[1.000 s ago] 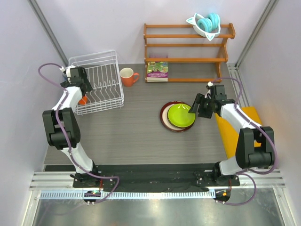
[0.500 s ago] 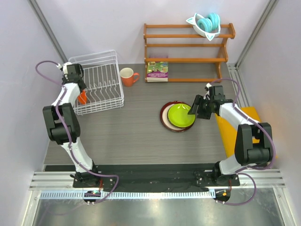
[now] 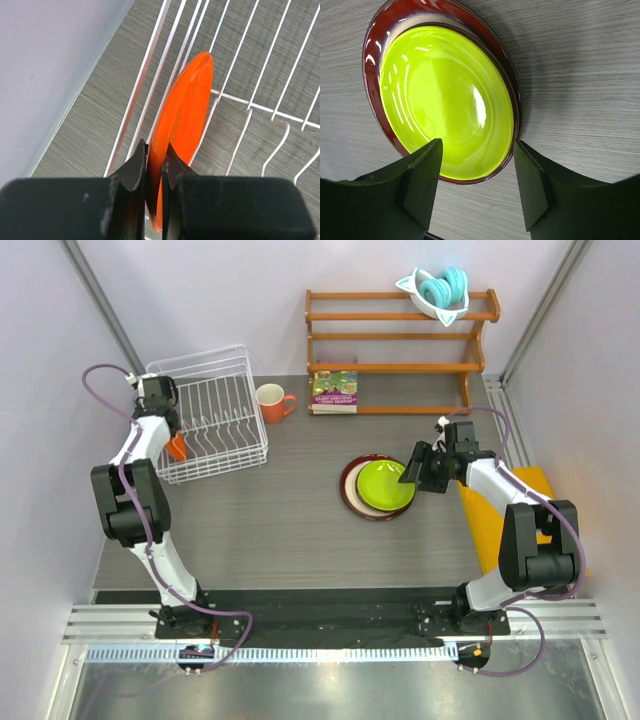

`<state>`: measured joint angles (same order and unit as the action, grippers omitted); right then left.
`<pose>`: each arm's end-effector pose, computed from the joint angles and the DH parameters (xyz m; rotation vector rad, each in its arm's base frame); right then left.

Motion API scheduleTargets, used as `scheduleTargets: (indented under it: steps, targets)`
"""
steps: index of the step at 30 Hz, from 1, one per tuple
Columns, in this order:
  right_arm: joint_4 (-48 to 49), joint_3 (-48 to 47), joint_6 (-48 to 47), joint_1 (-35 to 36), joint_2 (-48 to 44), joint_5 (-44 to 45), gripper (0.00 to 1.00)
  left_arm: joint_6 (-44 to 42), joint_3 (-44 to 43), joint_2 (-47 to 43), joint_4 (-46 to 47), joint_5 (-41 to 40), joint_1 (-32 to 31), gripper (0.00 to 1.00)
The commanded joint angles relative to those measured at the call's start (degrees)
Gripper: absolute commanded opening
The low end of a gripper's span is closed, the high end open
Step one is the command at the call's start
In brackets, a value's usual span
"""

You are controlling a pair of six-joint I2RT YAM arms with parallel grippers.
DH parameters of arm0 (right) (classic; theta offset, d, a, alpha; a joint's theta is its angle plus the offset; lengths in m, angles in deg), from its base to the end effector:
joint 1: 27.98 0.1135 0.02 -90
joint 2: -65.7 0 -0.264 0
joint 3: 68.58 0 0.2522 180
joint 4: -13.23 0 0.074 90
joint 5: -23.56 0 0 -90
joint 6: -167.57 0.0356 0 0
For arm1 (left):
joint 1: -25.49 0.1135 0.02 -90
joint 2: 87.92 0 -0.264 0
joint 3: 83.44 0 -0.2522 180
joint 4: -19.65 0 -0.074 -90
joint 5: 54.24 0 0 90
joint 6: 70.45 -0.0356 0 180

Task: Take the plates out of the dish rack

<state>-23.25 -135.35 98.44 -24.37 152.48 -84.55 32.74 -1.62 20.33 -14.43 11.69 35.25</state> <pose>0.3004 0.0300 0.2009 0.2647 2.5690 0.5664 0.4188 0.0868 0.2459 -0.6588 2.2061 0.4596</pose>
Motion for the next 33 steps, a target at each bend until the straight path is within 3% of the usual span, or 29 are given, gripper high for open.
scheduleTargets:
  steps: [1, 12, 18, 22, 26, 28, 33]
  targets:
    - [1.10, -0.42, -0.91, -0.10, 0.40, -1.31, 0.64, 5.88, -1.62, -3.12, 1.33, -3.08, 0.70, 0.00]
    - [1.01, -0.07, -0.56, 0.07, -1.61, -1.14, 0.65, 0.44, -0.92, -11.74, 0.19, -9.67, 0.52, 0.00]
    - [-0.13, -0.16, -0.47, 0.25, -3.90, 0.09, 0.65, 0.61, -1.18, -16.57, -2.00, -8.37, 0.61, 0.00]
    - [-1.36, -1.12, -0.65, 0.95, -5.92, 0.18, 0.65, 3.32, -3.38, -19.03, -7.52, -2.13, 0.44, 0.00]
    - [-1.54, -2.26, -0.47, 2.18, -9.69, -0.43, 0.66, 7.90, -0.05, -23.69, -8.25, 13.21, -0.44, 0.00]
    - [-1.71, -2.79, -0.21, 2.88, -10.75, -1.14, 0.67, 11.14, 2.49, -25.80, -8.77, 15.88, -1.49, 0.00]
    - [-1.45, -4.64, 0.84, 4.03, -13.13, -3.07, 0.67, 16.77, 8.91, -29.67, -3.69, 34.16, -5.53, 0.00]
